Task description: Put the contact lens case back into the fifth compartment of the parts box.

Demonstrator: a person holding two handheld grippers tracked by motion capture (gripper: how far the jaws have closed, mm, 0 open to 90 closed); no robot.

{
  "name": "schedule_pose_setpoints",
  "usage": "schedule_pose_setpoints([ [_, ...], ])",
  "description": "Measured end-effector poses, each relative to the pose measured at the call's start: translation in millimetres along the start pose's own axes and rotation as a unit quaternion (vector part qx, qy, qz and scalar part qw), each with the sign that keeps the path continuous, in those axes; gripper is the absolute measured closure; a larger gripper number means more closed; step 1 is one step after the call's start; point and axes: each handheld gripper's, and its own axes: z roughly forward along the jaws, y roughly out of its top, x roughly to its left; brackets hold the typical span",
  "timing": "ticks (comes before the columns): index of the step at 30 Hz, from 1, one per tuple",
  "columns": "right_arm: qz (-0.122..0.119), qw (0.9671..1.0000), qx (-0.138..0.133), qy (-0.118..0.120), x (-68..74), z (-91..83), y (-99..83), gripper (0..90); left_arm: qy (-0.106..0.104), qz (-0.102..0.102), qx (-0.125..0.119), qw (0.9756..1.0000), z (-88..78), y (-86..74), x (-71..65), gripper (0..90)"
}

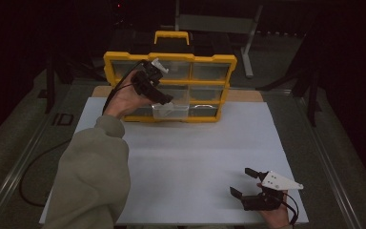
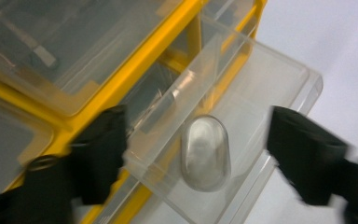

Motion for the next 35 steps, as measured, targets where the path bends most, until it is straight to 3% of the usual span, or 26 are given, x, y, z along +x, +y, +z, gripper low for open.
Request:
schedule_pose_setpoints([
  [5, 0.002, 1.0000, 0.001, 0.000, 0.7, -0.2, 0.4, 8.5, 0.001, -0.001, -0.014, 0.9999, -9.7, -12.1, -2.3, 0.8],
  [8, -0.006, 1.0000, 0.001, -0.001, 0.7, 0.0, 0.3, 8.5, 0.013, 0.001, -0.016, 0.9998, -15.0, -27.4, -6.0, 0.0],
  [13, -0.007, 1.0000, 0.002, 0.000, 1.1, 1.2, 0.3, 8.5, 0.026, 0.001, -0.035, 0.9990, -23.9, -65.4, -18.2, 0.0],
  [14, -0.007, 1.0000, 0.002, 0.000, 1.1, 1.2, 0.3, 8.5, 0.026, 0.001, -0.035, 0.9990, -23.9, -65.4, -18.2, 0.0],
  [15, -0.008, 1.0000, 0.003, 0.000, 1.5, 1.3, 0.4, 8.5, 0.035, 0.002, -0.041, 0.9985, -27.7, -83.4, -25.4, 0.0],
  [19, -0.007, 1.0000, 0.001, 0.000, 2.5, 2.1, 0.4, 8.5, 0.055, -0.011, -0.071, 0.9959, -33.9, -126.3, -42.5, 0.0],
  [20, -0.007, 1.0000, 0.001, 0.000, 2.5, 2.1, 0.4, 8.5, 0.055, -0.011, -0.071, 0.9959, -33.9, -126.3, -42.5, 0.0],
  [21, -0.007, 1.0000, 0.000, 0.000, 2.6, 2.3, 0.5, 8.5, 0.059, -0.027, -0.086, 0.9942, -34.2, -151.3, -51.6, 0.0],
  [23, -0.007, 1.0000, -0.001, -0.001, 3.3, 2.4, 0.7, 8.5, 0.065, -0.042, -0.102, 0.9918, -32.9, -178.7, -61.1, 0.0],
  [26, -0.007, 0.9999, -0.007, -0.004, 2.7, 1.9, 1.0, 8.5, 0.074, -0.078, -0.130, 0.9857, -31.2, -223.2, -74.0, 0.0],
  [28, -0.005, 0.9999, -0.009, -0.005, 2.5, 1.9, 1.0, 8.5, 0.074, -0.078, -0.130, 0.9857, -31.2, -223.2, -74.0, 0.0],
  [29, -0.005, 0.9999, -0.009, -0.005, 2.5, 1.9, 1.0, 8.5, 0.084, -0.101, -0.155, 0.9791, -32.6, -254.1, -84.4, 0.0],
  [32, -0.004, 0.9998, -0.016, -0.012, 2.0, 2.5, 1.2, 8.5, 0.097, -0.117, -0.191, 0.9698, -37.1, -276.7, -94.1, 0.0],
  [33, -0.004, 0.9998, -0.016, -0.012, 2.0, 2.5, 1.2, 8.5, 0.097, -0.117, -0.191, 0.9698, -37.1, -276.7, -94.1, 0.0],
  [34, -0.004, 0.9998, -0.017, -0.013, 2.0, 2.7, 1.2, 8.5, 0.103, -0.120, -0.200, 0.9669, -39.1, -284.3, -98.6, 0.0],
  [35, -0.004, 0.9997, -0.018, -0.013, 2.2, 3.0, 1.2, 8.5, 0.104, -0.120, -0.201, 0.9667, -39.9, -286.0, -99.8, 0.0],
])
